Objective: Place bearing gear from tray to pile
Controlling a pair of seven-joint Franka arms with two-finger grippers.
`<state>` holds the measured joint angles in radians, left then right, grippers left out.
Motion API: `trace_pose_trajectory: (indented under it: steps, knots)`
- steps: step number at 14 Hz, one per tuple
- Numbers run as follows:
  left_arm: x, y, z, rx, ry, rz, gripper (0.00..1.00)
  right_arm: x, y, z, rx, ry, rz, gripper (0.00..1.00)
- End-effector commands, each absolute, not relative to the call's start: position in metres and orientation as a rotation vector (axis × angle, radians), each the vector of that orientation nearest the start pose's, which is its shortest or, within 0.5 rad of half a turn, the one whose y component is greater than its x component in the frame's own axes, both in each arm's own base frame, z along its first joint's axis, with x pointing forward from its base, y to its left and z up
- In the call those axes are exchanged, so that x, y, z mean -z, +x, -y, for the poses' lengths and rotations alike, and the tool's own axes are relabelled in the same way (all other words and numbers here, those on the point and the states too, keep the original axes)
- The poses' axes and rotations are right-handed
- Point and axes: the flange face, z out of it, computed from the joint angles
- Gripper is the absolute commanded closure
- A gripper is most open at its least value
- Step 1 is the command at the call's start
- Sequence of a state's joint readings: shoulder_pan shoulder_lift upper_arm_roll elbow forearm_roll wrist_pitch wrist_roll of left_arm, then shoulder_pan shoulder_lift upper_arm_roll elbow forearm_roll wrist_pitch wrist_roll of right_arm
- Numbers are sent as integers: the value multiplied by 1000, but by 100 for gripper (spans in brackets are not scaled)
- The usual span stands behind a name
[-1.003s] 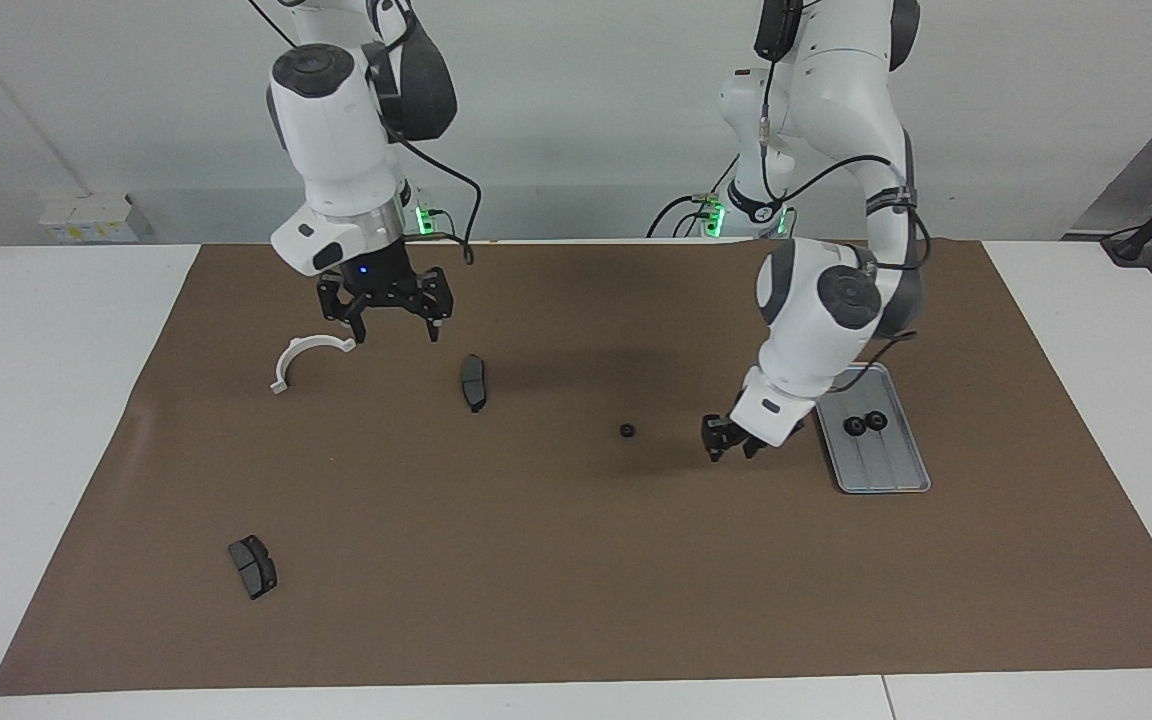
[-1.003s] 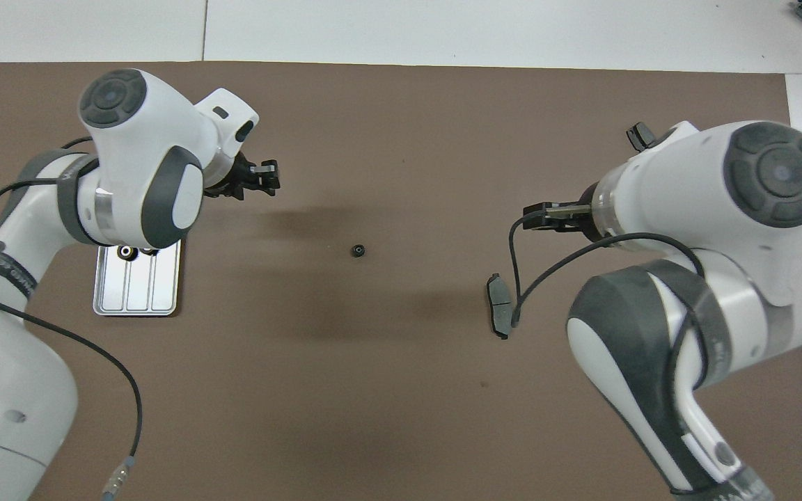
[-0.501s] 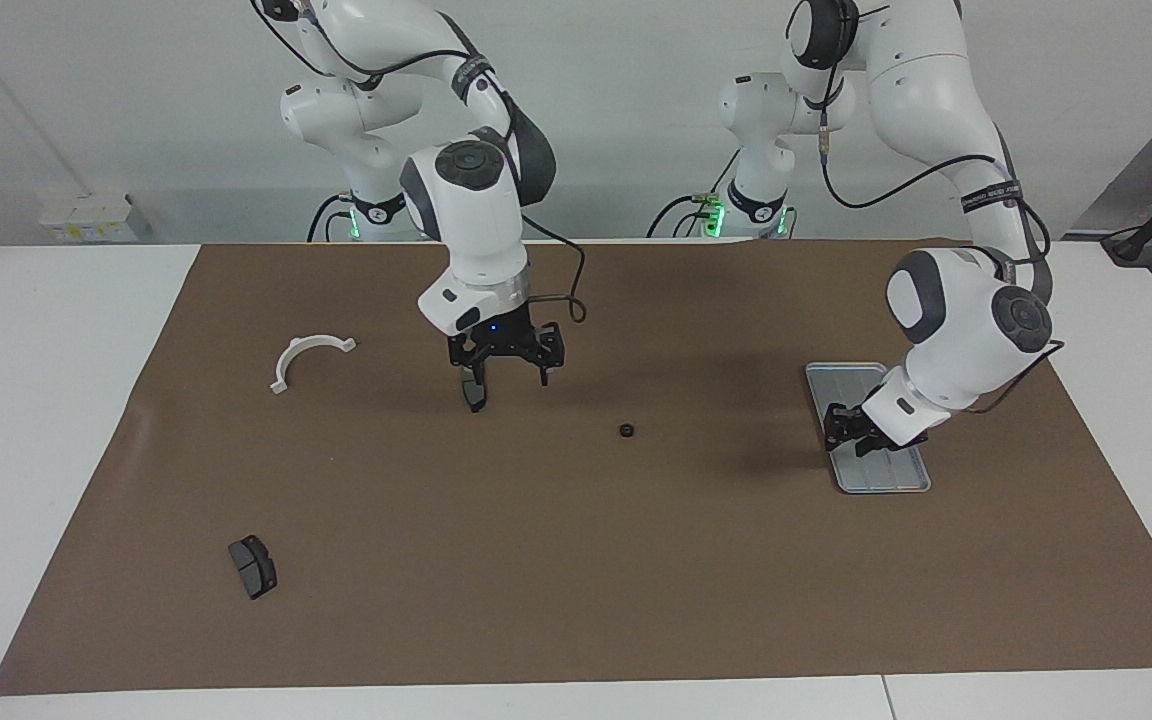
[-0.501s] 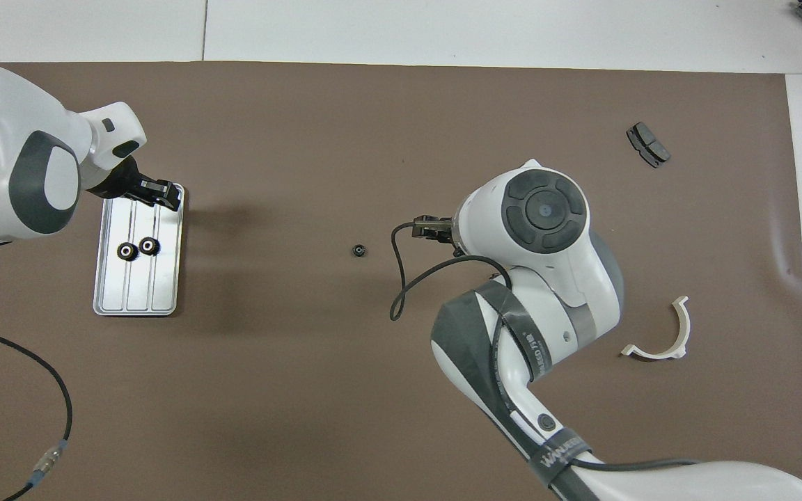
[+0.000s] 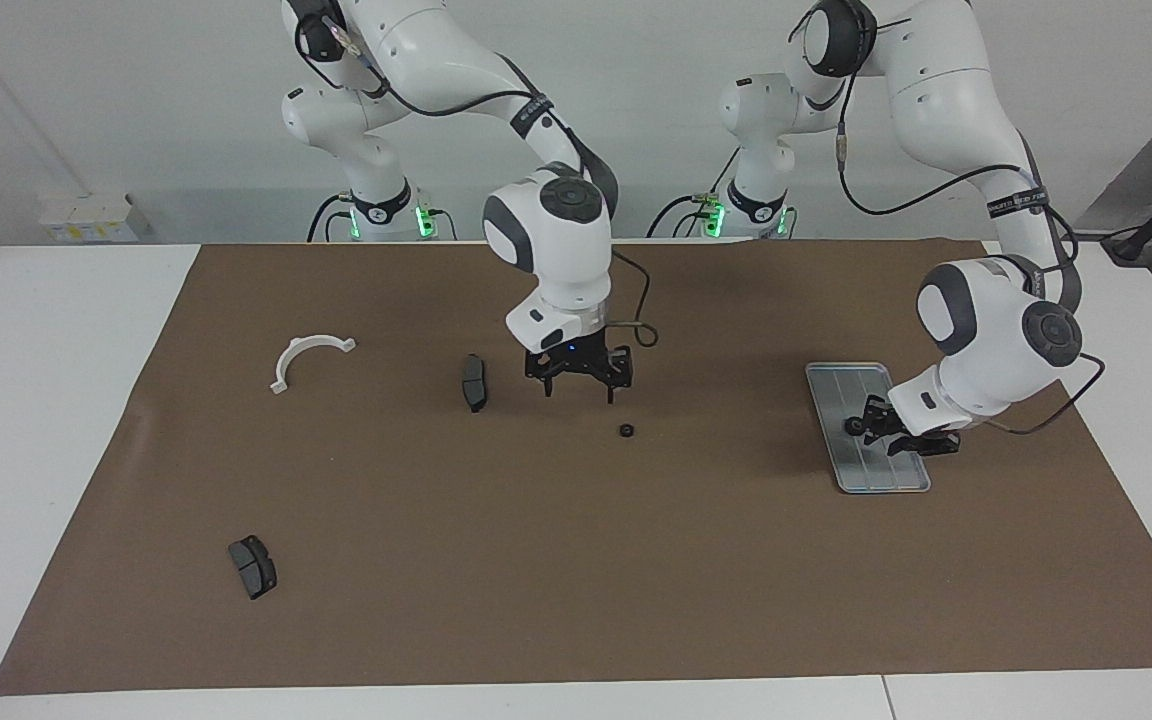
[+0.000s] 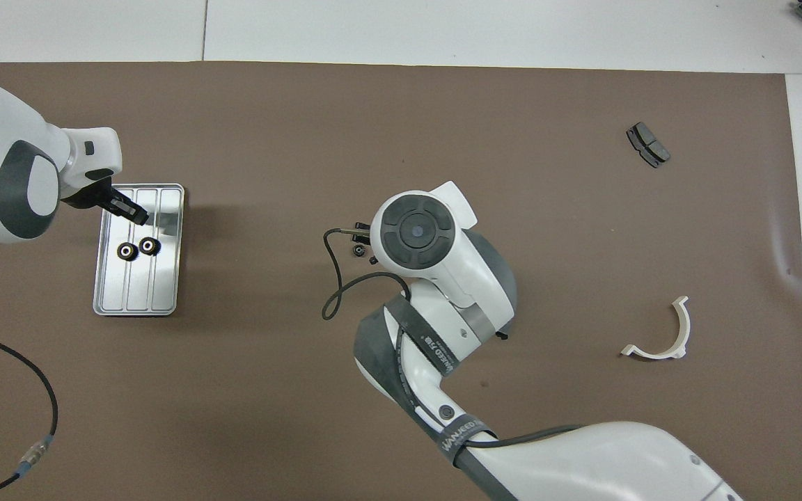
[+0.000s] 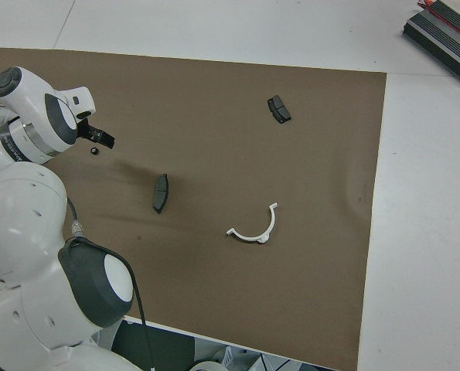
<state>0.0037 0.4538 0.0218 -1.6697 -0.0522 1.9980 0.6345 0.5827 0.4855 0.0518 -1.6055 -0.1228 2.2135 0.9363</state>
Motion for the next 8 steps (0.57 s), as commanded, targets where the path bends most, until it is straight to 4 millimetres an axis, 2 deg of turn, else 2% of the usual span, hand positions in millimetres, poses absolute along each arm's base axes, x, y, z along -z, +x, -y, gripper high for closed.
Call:
trace_pose_trajectory:
  steps: [1, 2, 5, 7, 8]
  knots:
    - [-327, 650, -12, -213, -3033, -1019, 65, -336, 589, -434, 267, -3068, -459, 0]
    - [-324, 648, -11, -229, -3033, -1029, 65, -333, 587, -447, 273, -3059, -458, 0]
    - [-311, 636, -9, -297, -3041, -1036, 56, -328, 588, -450, 290, -3056, -444, 0]
    - [-309, 631, -9, -355, -3050, -1039, 49, -327, 589, -452, 320, -3034, -425, 0]
    - [-309, 629, -9, -379, -3052, -1040, 48, -326, 588, -452, 316, -3034, -422, 3]
